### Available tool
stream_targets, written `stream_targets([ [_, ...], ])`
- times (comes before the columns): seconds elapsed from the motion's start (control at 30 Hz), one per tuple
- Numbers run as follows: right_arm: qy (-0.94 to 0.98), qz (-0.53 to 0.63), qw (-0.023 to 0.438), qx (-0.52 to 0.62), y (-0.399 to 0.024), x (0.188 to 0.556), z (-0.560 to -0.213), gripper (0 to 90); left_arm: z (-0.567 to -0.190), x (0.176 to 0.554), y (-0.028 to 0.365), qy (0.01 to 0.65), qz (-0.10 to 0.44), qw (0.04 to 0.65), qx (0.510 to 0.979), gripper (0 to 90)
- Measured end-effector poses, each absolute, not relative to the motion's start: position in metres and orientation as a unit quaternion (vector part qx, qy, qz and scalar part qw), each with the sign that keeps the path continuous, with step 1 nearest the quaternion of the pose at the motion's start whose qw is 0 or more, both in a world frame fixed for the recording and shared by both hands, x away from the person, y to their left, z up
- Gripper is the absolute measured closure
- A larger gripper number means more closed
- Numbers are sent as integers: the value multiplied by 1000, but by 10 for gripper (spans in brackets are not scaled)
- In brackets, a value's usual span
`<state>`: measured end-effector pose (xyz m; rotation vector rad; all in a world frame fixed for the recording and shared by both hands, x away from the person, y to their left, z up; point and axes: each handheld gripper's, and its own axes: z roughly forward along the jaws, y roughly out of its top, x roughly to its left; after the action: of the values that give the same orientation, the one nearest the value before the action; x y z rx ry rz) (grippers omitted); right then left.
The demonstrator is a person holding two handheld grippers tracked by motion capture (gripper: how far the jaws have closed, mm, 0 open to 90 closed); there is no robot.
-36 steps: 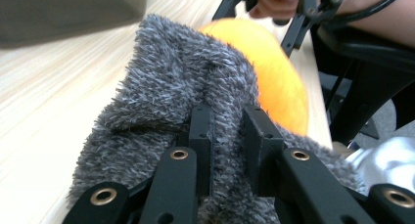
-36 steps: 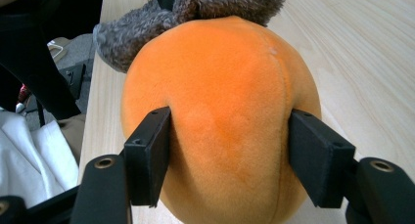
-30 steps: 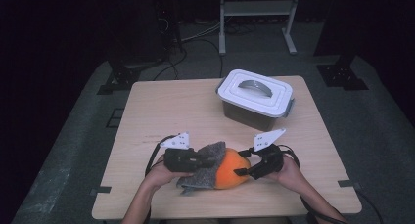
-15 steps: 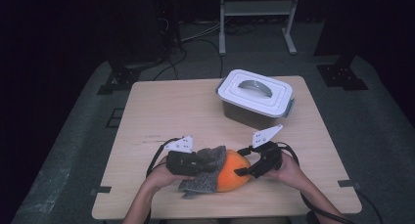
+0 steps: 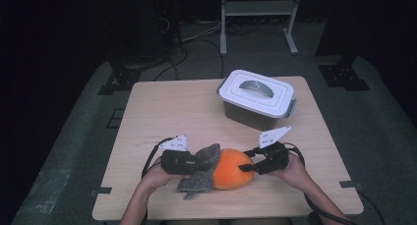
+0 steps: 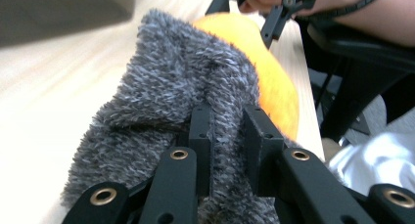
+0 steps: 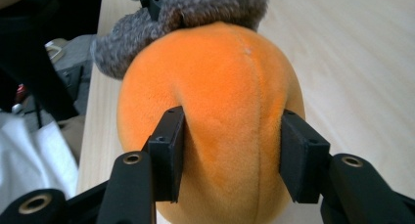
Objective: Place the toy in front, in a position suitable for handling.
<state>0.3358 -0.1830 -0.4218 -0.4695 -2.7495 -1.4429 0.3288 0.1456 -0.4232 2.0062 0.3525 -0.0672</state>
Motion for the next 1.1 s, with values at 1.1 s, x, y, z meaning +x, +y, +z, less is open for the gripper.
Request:
stream_targets([
  [1.1, -870, -477, 0, -125, -176, 334, -419, 473, -411, 323, 130, 129, -20, 553, 823, 755],
])
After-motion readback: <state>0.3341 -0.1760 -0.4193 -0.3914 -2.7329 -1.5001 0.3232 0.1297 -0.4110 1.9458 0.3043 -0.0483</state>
